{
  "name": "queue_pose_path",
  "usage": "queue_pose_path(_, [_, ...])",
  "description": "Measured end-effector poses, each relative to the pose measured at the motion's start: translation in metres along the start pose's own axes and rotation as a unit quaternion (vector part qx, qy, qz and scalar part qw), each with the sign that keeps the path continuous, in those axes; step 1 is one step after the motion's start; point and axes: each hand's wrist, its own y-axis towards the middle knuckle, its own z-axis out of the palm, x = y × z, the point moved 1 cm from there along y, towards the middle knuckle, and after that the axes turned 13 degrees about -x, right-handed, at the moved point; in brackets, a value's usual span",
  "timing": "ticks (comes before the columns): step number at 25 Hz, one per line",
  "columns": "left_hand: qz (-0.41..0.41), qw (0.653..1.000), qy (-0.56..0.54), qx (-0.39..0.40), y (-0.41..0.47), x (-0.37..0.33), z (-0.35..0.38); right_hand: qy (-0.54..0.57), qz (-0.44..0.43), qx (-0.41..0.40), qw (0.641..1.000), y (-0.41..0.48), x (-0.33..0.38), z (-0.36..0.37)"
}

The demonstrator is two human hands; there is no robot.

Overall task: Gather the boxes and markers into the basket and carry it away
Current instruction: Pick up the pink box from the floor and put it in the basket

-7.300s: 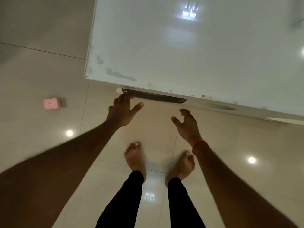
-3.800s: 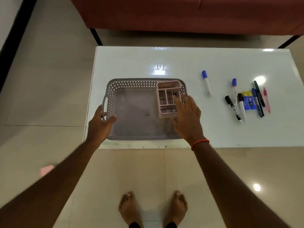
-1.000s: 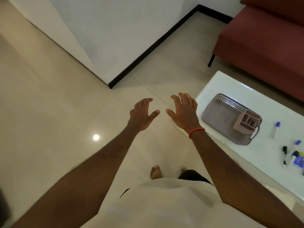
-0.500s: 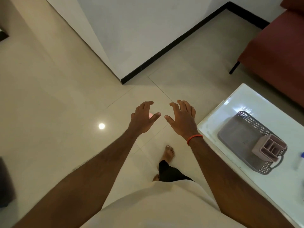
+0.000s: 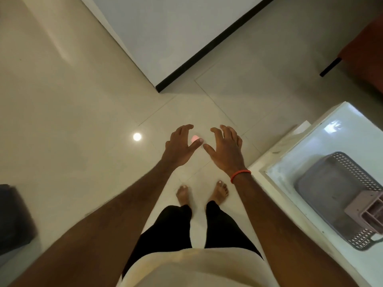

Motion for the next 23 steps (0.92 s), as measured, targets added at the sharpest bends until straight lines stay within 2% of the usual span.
queue_pose_path(7, [-0.058,0.997,-0.019,0.056,0.069,0.061,0.057,0.032,0.107,0.045,0.993,0.048,-0.037,0.087])
queue_pose_path(12, [-0.072,0.990,-0.025,0.122,0.120,0.127,0.111,0.017,0.137,0.076,0.988,0.068,-0.055,0.171])
queue_pose_path(17, [-0.056,0.984,0.008,0.166,0.179,0.193,0.178,0.017,0.165,0.089,0.982,0.092,-0.080,0.267])
queue_pose_path(23, [-0.032,0.982,0.020,0.184,0.217,0.258,0.267,0.030,0.192,0.093,0.976,0.115,-0.116,0.378])
